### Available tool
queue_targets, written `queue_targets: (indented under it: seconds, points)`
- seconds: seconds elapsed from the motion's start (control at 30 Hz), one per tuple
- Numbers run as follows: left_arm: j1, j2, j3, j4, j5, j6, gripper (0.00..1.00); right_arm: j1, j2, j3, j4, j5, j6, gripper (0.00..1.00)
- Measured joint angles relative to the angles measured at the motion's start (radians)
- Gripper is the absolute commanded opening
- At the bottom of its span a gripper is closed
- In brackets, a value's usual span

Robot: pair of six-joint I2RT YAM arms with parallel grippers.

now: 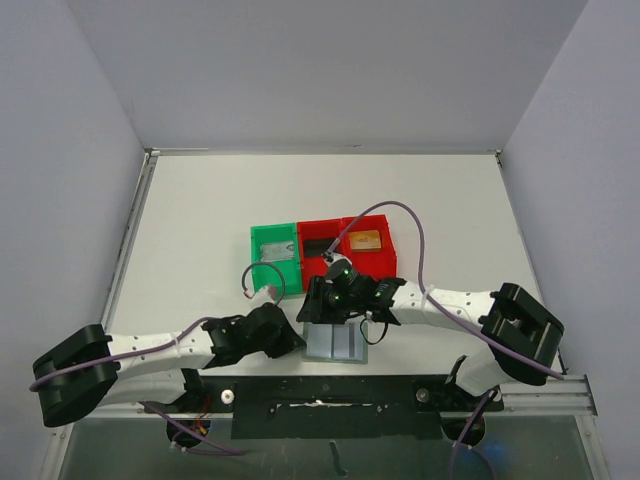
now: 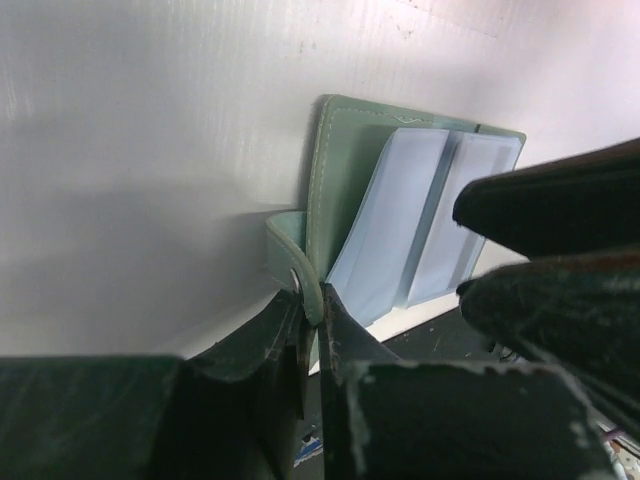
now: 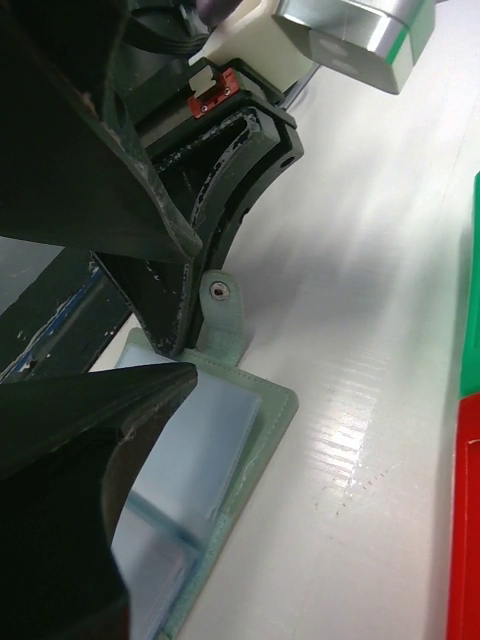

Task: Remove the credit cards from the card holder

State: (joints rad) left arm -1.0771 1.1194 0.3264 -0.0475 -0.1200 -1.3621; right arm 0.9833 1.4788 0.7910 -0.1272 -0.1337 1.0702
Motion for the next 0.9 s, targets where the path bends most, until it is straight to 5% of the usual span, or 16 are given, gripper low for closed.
queue_targets:
  seconds: [0.3,0.5,0.77,0.9]
  points:
    - [-0.014,-0.092,-0.010,-0.021,-0.025,-0.023,0.46,-0.016,-0.126,-0.003,-0.142,0.108,0.020,0.53]
    - [-0.018,-0.109,-0.010,-0.016,-0.037,-0.014,0.61,-0.016,-0.282,-0.037,-0.324,0.231,0.084,0.55]
    - [-0.042,-0.077,-0.006,-0.009,-0.046,0.016,0.65,-0.012,-0.301,-0.109,-0.462,0.274,0.142,0.55]
    - [-0.043,-0.066,0.002,-0.004,-0.049,0.022,0.54,-0.006,-0.272,-0.109,-0.466,0.280,0.143,0.53]
